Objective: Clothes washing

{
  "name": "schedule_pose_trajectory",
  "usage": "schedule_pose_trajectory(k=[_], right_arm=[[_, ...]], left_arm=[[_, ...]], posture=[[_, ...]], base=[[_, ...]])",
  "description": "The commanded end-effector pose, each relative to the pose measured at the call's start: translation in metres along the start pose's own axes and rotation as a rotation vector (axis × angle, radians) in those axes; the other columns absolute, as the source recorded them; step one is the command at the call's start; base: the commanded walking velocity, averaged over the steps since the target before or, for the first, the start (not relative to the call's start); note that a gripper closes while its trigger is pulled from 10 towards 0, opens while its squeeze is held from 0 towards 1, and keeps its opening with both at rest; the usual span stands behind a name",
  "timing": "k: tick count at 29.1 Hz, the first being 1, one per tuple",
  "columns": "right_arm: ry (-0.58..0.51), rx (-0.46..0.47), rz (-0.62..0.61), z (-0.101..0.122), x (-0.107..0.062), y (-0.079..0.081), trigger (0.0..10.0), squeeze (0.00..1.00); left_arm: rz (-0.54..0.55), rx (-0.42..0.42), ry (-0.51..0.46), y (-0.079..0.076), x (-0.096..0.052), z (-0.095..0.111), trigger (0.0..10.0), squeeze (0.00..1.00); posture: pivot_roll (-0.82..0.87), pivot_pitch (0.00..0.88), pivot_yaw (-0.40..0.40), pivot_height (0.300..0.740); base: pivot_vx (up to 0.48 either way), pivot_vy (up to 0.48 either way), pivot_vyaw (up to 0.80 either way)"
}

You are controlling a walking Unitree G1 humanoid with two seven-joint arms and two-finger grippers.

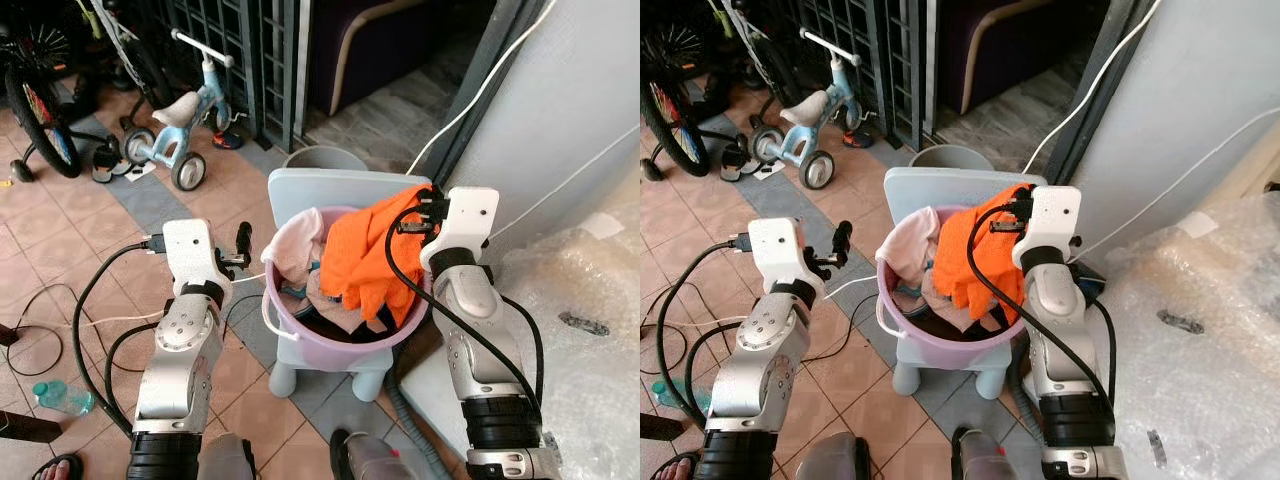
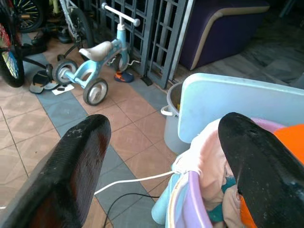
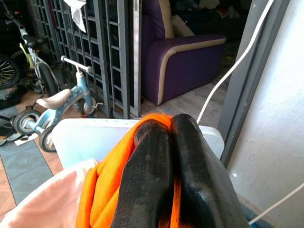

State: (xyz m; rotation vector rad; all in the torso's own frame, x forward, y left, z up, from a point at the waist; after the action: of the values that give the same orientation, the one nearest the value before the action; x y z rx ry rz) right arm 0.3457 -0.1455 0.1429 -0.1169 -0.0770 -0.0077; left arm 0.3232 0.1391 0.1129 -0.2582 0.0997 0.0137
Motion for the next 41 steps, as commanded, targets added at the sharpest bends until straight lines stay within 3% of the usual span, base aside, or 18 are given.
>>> schedule_pose_trajectory(k=[1, 9, 14, 18, 24, 31, 41], right_arm=[[-0.017, 0.006, -0.012, 0.004, -0.001, -0.004, 10.0, 0.00], [0.033, 0.054, -0.038, -0.010, -0.012, -0.005, 10.0, 0.00], [0.028, 0.038, -0.030, -0.010, -0.010, -0.003, 10.0, 0.00], [-0.012, -0.020, -0.045, -0.002, -0.005, -0.013, 10.0, 0.00], [-0.018, -0.019, -0.058, 0.000, -0.003, -0.020, 10.0, 0.00], [-0.029, -0.027, -0.040, 0.002, -0.004, -0.014, 10.0, 0.00], [-0.064, -0.065, -0.012, 0.008, -0.004, -0.010, 10.0, 0.00]], left_arm=[[0.000, 0.012, 0.008, 0.000, 0.000, -0.001, 10.0, 0.00], [0.014, 0.005, 0.003, 0.002, 0.004, 0.001, 10.0, 0.00], [0.000, -0.014, -0.025, 0.000, 0.005, 0.005, 10.0, 0.00], [-0.004, -0.051, -0.014, 0.003, 0.001, 0.001, 10.0, 0.00], [-0.006, -0.059, -0.017, 0.003, 0.002, 0.001, 10.0, 0.00], [-0.024, -0.064, -0.047, 0.001, 0.008, 0.009, 10.0, 0.00], [-0.006, -0.084, -0.043, 0.006, 0.003, 0.005, 10.0, 0.00]], posture=[[0.01, 0.068, -0.018, 0.740], [0.01, 0.056, -0.006, 0.740], [0.00, 0.053, -0.010, 0.740], [0.00, 0.049, -0.016, 0.740], [0.00, 0.053, -0.019, 0.740], [-0.01, 0.059, -0.021, 0.740], [-0.02, 0.065, -0.012, 0.740]], base=[[-0.469, 0.000, 0.00], [-0.469, 0.000, 0.00], [0.000, 0.000, -0.80], [0.000, 0.000, -0.80], [0.000, 0.000, -0.80], [0.000, 0.000, -0.08], [0.418, 0.000, 0.00]])
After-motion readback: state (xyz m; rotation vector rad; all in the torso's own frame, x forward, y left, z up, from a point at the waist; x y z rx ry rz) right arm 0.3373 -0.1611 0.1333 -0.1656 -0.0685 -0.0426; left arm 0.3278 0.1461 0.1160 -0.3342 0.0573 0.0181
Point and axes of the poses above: a point about 5 cm out from each wrist's last joint towards the gripper, its own x axis pointing out of the wrist towards the gripper, its own z axis along the axis of the wrist's last joint, y = z × x, the point moved 4 cm from there along x, pointing out of the wrist towards the gripper, and after that the axes turned 9 degrees about -x, right-handed, at the moved point
